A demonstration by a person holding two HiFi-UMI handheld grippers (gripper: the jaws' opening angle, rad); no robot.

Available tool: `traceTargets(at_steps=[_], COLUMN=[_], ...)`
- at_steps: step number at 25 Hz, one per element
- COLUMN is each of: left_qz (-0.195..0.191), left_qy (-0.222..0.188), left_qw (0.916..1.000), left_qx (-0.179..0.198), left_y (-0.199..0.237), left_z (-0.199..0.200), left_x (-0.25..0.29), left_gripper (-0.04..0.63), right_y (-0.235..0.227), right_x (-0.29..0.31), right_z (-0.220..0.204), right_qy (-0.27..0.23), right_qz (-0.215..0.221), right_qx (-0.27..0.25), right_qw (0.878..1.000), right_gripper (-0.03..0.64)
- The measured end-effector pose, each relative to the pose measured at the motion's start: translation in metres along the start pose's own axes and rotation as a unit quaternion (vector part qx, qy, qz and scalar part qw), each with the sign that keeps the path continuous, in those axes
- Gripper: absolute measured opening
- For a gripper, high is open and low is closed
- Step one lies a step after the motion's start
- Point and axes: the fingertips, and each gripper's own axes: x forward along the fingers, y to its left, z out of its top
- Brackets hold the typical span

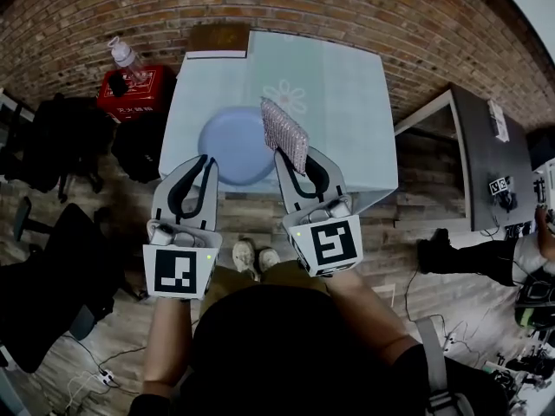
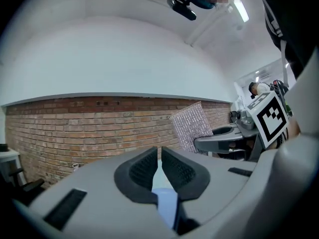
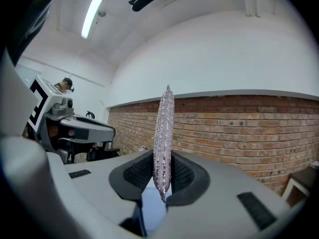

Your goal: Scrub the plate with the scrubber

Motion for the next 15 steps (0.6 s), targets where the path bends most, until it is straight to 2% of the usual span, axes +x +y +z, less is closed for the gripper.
traceTargets(at_steps=[2,7,10,13,15], left_qz=[0.016,0.046,0.06,0.071,0.078], left_qy=[-0.011,-0.033,-0.037,-0.035,-0.032], left_qw=[0.9998,0.9983,0.9974,0.996,0.9954], left_qx=[-0.002,0.015,0.017,0.043,0.046], left_y=[-0.009,-0.043,-0.055,-0.063,-0.069], left_z=[0.008,0.021,0.02,0.014,0.011], left_x=[-0.002,-0.014,-0.022,-0.029,-0.033], left_gripper=[0.027,0.025,0.025,0.025,0.025], right_y=[-0.004,-0.015,-0.019,-0.024,-0.026], right_x=[-0.009,-0.036,-0.055,-0.073,-0.083], right_z=[0.009,0.021,0.024,0.027,0.025], right_qy=[-0.027,-0.089,-0.108,-0.124,-0.127], right_qz=[0.0,0.008,0.008,0.012,0.015], right_qx=[0.007,0.026,0.033,0.035,0.034], right_qw=[1.0,0.996,0.994,0.992,0.991], right_gripper=[0.091,0.091,0.091,0.091,0.091])
